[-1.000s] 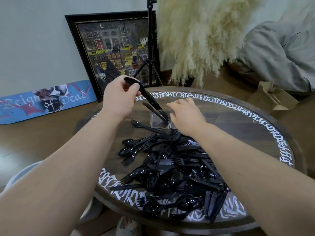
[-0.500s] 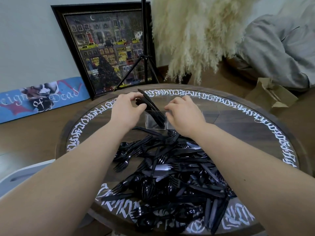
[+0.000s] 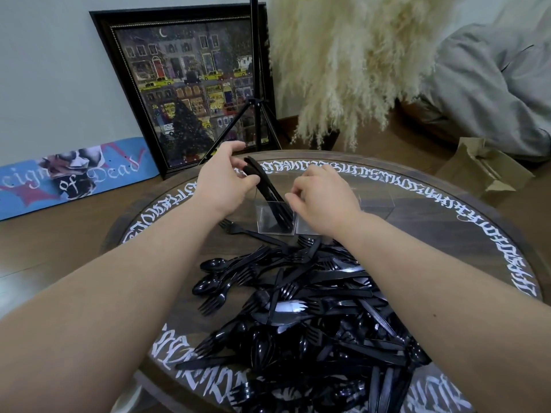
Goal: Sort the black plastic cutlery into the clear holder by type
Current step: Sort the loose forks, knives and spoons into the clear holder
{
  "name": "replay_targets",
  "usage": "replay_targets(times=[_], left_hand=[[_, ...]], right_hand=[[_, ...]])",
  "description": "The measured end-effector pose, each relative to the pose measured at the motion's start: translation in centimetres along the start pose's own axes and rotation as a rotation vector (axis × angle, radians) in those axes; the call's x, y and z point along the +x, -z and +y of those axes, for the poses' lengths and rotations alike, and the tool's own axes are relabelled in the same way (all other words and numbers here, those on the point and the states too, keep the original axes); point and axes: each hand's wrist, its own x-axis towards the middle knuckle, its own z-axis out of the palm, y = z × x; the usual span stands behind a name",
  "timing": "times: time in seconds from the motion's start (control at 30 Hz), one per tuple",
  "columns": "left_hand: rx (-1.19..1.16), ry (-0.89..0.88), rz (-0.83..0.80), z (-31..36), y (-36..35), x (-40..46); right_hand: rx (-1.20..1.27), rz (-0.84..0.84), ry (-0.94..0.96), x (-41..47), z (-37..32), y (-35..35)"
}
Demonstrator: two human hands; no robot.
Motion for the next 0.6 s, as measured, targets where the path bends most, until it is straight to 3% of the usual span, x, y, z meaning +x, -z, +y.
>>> replay_targets(times=[0.13, 0.47, 0.6], left_hand=[[-0.016, 0.088, 0.004, -0.3, -0.2, 0.4], [-0.031, 0.003, -0.062, -0.5, -0.2, 0.9], [-0.051, 0.014, -0.048, -0.7, -0.5, 1.3]], right_hand=[[0.032, 0.029, -0.006, 1.0, -0.2, 0.0], [-0.064, -0.067, 0.053, 4.7, -1.8, -1.1], [0.028, -0.046, 0.004, 5.2, -1.8, -1.5]])
